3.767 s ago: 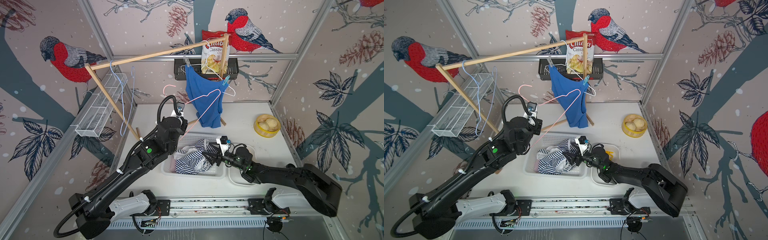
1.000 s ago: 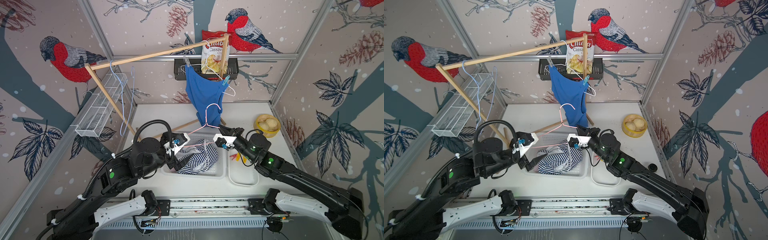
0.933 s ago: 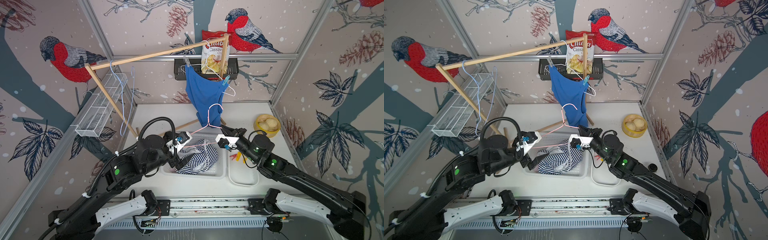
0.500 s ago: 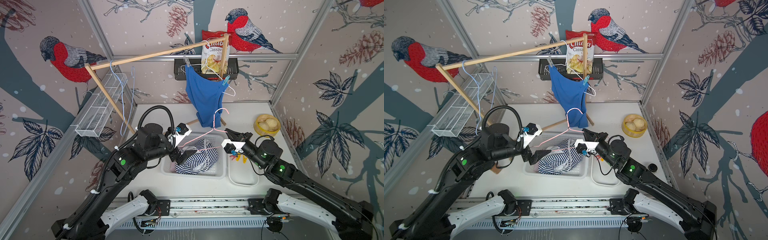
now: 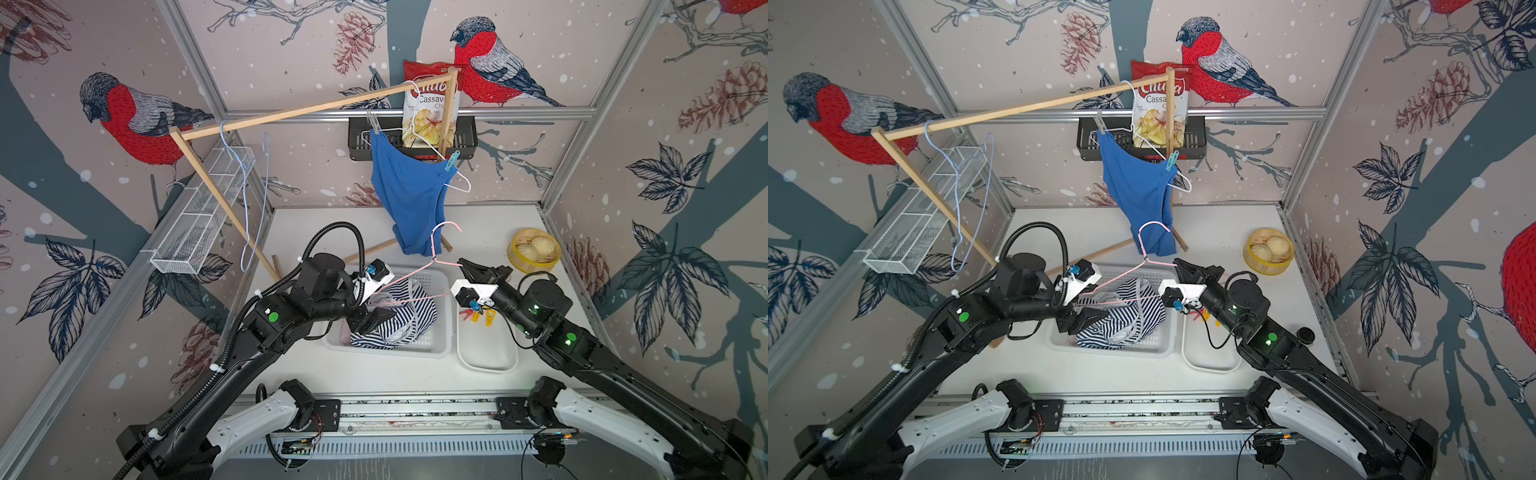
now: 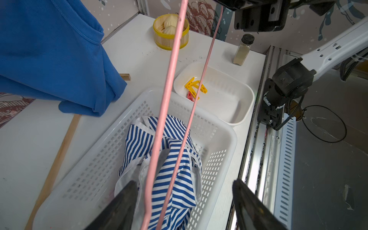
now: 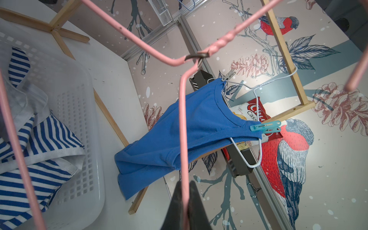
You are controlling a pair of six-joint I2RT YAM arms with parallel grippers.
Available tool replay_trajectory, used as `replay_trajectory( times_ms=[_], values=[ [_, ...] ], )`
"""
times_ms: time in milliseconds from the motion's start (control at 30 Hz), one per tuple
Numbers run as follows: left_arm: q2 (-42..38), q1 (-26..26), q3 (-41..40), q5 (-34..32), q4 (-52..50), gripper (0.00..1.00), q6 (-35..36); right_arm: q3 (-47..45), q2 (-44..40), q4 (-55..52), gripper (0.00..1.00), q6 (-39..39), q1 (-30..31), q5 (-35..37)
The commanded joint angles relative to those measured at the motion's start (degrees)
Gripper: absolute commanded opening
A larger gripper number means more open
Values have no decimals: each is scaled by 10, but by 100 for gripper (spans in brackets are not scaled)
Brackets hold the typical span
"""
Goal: Remove the clothespins securing tank tops to the hanger
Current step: Place the hanger on the clothesline.
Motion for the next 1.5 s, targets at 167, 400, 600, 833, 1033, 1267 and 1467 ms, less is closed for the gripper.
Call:
replay_trajectory(
  times_ms=[167, 400, 600, 833, 1033, 1267, 1467],
  values=[
    [0, 1, 3, 36, -14, 19, 4, -6, -31, 63, 1, 38, 0, -37],
    [-17, 1, 11, 56, -5, 0, -4, -10, -19, 81, 14, 39, 0, -18],
    [-33, 1, 10, -24, 20, 0, -37, -16, 6, 133, 43, 48, -6, 11],
    [-21, 1, 17, -130, 67, 2, -86, 0, 9, 109, 0, 52, -12, -20],
    [-33, 1, 21, -112, 79, 69, -69, 4, -5, 79, 0, 44, -20, -28],
    [-89, 5, 13, -94, 93, 96, -37, 74, -23, -109, 0, 55, -71, -144],
    [-99, 10, 16, -171, 81, 96, 1, 155, 22, -272, 0, 51, -81, -218]
  ],
)
